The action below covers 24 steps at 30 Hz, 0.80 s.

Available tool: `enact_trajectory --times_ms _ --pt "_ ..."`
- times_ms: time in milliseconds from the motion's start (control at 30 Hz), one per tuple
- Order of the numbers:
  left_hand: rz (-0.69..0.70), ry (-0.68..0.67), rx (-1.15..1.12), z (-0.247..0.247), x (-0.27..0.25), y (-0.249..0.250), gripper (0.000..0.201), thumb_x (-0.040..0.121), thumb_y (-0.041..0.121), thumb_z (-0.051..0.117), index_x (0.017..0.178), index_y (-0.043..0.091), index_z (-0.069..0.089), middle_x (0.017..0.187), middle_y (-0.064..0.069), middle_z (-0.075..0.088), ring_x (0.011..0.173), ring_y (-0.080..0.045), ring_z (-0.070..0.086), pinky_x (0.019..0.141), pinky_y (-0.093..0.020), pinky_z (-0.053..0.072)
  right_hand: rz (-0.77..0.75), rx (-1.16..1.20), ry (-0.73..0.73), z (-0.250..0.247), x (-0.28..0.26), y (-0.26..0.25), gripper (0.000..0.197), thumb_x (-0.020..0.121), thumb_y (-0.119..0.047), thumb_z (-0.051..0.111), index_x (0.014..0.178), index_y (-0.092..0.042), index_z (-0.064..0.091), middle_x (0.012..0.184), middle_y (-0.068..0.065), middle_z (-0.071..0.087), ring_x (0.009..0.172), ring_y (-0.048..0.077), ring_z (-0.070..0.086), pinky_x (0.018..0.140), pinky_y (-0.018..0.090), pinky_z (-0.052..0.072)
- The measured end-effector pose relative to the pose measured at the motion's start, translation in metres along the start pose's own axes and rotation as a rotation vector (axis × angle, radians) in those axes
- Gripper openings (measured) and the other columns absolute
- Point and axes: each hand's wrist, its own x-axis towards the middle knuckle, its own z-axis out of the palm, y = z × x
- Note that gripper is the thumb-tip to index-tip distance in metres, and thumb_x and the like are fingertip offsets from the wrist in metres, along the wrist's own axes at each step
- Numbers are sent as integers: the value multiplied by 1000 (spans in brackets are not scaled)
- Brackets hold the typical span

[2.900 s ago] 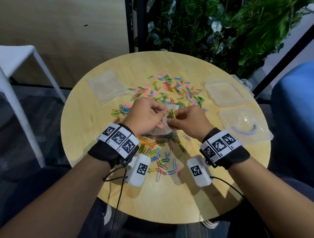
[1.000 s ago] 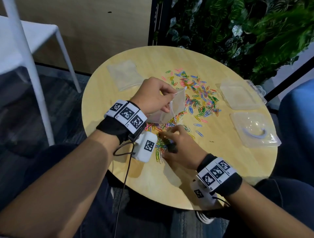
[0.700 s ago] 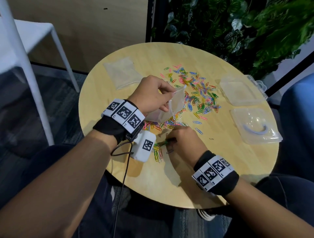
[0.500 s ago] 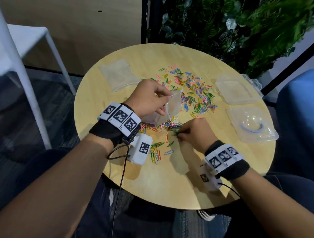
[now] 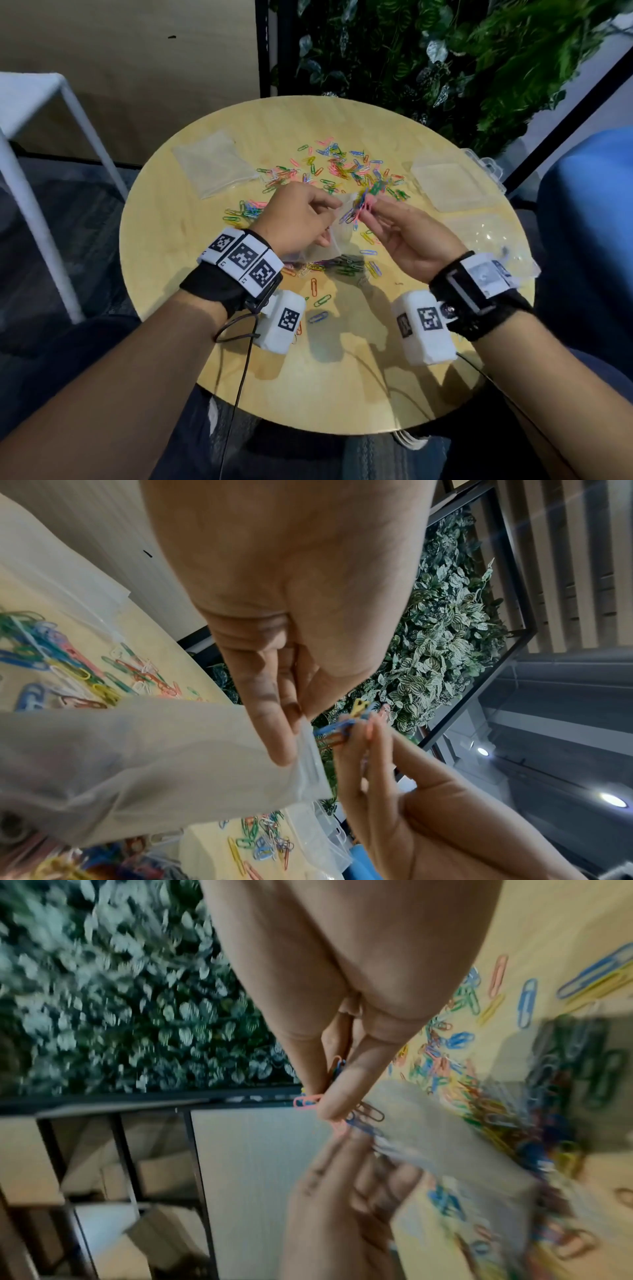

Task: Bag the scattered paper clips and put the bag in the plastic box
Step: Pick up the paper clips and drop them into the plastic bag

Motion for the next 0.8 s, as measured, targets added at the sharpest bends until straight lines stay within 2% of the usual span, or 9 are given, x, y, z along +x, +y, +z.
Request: enact_trajectory --times_ms 133,233,333,433,500,567,667,733,800 --pt "4 29 21 1 -1 3 20 95 8 65 113 7 73 86 -6 74 48 -7 69 51 -17 56 61 -68 21 8 3 24 10 91 2 57 97 9 63 93 14 67 80 15 70 77 21 59" --pt "9 20 81 0 -2 0 21 96 9 63 114 10 73 89 -12 76 51 -11 71 49 -14 52 84 -145 40 10 5 25 18 94 1 53 105 12 61 91 16 66 77 19 67 81 26 57" --pt "38 -12 110 1 -4 -2 19 96 10 63 112 12 73 85 -16 77 60 -20 75 59 -22 61 99 -298 -4 11 2 22 17 93 3 53 107 9 61 90 16 65 79 21 63 86 27 54" --pt "76 -43 116 6 -7 -3 18 95 11 65 110 13 74 83 -17 76 63 -23 76 67 -32 64 71 -547 14 4 3 22 36 84 11 61 119 2 59 94 16 67 87 24 65 91 33 54" --pt "77 -59 114 8 -8 -4 18 95 11 65 111 11 74 83 -16 76 64 -23 76 70 -35 64 0 -707 56 -2 6 26 38 79 10 67 116 3 62 87 15 71 82 23 69 87 35 57" --pt "69 -73 101 8 -8 -6 19 96 10 64 112 11 73 82 -17 76 66 -25 76 71 -37 64 -129 -881 87 -7 8 30 25 79 5 70 105 4 69 78 15 73 69 19 73 74 32 61" --pt "77 -72 87 9 -7 -5 19 95 10 65 112 9 74 84 -16 76 66 -29 76 71 -39 64 -373 -1188 69 -8 9 31 8 82 -3 70 85 -4 77 69 8 73 53 5 67 58 10 53" --pt "83 -64 84 9 -6 -4 19 95 10 65 111 7 74 86 -14 76 67 -29 76 71 -40 64 -471 -1367 39 -6 10 30 14 82 -6 66 84 -14 78 69 -1 72 58 4 65 64 6 45" --pt "86 -64 89 8 -6 -5 18 95 11 65 111 8 75 86 -13 76 66 -29 76 71 -39 64 -470 -1519 -57 -4 9 29 23 81 -4 59 86 -17 78 65 -9 67 57 -1 58 70 14 37"
